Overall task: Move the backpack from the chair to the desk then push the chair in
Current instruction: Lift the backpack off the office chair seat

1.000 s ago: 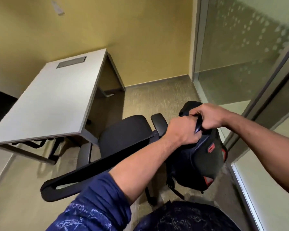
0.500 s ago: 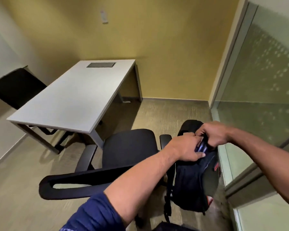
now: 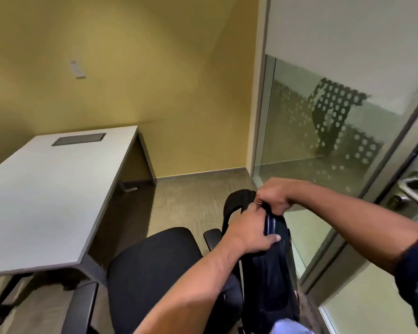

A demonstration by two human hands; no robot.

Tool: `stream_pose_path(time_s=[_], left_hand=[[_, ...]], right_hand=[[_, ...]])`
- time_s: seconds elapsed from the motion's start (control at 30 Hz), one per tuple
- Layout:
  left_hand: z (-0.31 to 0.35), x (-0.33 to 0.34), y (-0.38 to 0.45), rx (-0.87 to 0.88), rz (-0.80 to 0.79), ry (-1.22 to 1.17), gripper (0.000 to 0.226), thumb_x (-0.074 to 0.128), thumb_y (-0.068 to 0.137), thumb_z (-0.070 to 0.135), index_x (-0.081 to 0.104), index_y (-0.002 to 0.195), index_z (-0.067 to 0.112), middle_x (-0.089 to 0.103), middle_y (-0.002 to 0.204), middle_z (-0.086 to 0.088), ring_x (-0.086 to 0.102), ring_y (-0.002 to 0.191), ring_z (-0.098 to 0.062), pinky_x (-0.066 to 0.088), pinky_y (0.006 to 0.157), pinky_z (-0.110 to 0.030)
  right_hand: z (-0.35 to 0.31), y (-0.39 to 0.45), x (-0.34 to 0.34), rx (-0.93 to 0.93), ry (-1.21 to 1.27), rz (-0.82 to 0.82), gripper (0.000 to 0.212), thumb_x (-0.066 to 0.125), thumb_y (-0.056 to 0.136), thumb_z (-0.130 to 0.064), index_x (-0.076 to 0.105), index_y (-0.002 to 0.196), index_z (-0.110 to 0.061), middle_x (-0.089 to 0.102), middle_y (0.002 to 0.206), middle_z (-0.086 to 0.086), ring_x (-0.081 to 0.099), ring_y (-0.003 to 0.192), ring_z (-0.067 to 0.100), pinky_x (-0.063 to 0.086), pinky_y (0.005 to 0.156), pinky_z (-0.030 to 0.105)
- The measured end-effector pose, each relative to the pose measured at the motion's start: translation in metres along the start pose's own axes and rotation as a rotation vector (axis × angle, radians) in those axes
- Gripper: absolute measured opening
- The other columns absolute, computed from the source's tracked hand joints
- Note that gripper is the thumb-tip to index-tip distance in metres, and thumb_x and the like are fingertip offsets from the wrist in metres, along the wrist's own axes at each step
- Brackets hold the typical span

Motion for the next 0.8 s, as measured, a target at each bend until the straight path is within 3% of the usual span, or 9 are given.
stream_pose_path(time_s=[0.13,0.3,0.43,0.57,0.8], left_hand=[[-0.025,-0.003,0.022,-0.036,0.022,-0.002,0.074,0.073,0.085,0.054,0.049,0.142,0.012,0.049,0.134,-0.009,0.052,0.122,-0.030,0.046,0.106,-0.042],[-0.061,0.007,0.067,-0.148,-0.033,0.024,0.072,0.070,0.085,0.055,0.051,0.143,0.017,0.048,0.131,-0.009,0.054,0.119,-0.031,0.047,0.104,-0.044],[-0.079,0.014,0.108,-0.318,-0.075,0.037,0.064,0.068,0.088,0.053,0.051,0.140,0.019,0.048,0.132,-0.007,0.054,0.121,-0.030,0.043,0.103,-0.042],[-0.094,0.019,0.134,-0.474,-0.048,0.072,0.060,0.067,0.086,0.060,0.058,0.130,0.021,0.052,0.127,-0.003,0.056,0.118,-0.026,0.042,0.099,-0.041],[-0.106,0.017,0.148,-0.558,0.053,0.053,0.064,0.070,0.083,0.059,0.056,0.128,0.015,0.050,0.129,-0.006,0.054,0.118,-0.028,0.047,0.099,-0.042]], right_hand=[[0.017,0.034,-0.005,-0.029,0.024,-0.061,0.036,0.068,0.065,-0.014,0.071,0.099,-0.027,0.074,0.086,0.001,0.069,0.083,0.029,0.060,0.077,0.038],[0.044,0.091,0.001,-0.143,0.033,-0.165,0.035,0.088,0.060,-0.013,0.060,0.075,-0.025,0.065,0.075,-0.004,0.066,0.081,0.027,0.060,0.076,0.041],[0.062,0.134,0.010,-0.272,0.114,-0.208,0.033,0.093,0.064,-0.014,0.069,0.087,-0.012,0.067,0.078,0.002,0.058,0.071,0.023,0.048,0.064,0.032],[0.071,0.169,0.015,-0.405,0.032,-0.205,0.036,0.095,0.065,-0.024,0.060,0.065,-0.016,0.061,0.063,0.000,0.053,0.055,0.018,0.042,0.055,0.028],[0.094,0.196,-0.010,-0.427,-0.012,-0.180,0.036,0.096,0.064,-0.022,0.072,0.089,-0.008,0.067,0.074,0.001,0.054,0.064,0.018,0.039,0.055,0.029]])
Point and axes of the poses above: each hand's wrist, its own y-axis towards the middle knuckle, its own x-axis out of the palm, z = x × y, the point moved 7 cm from there along y, towards the middle knuckle
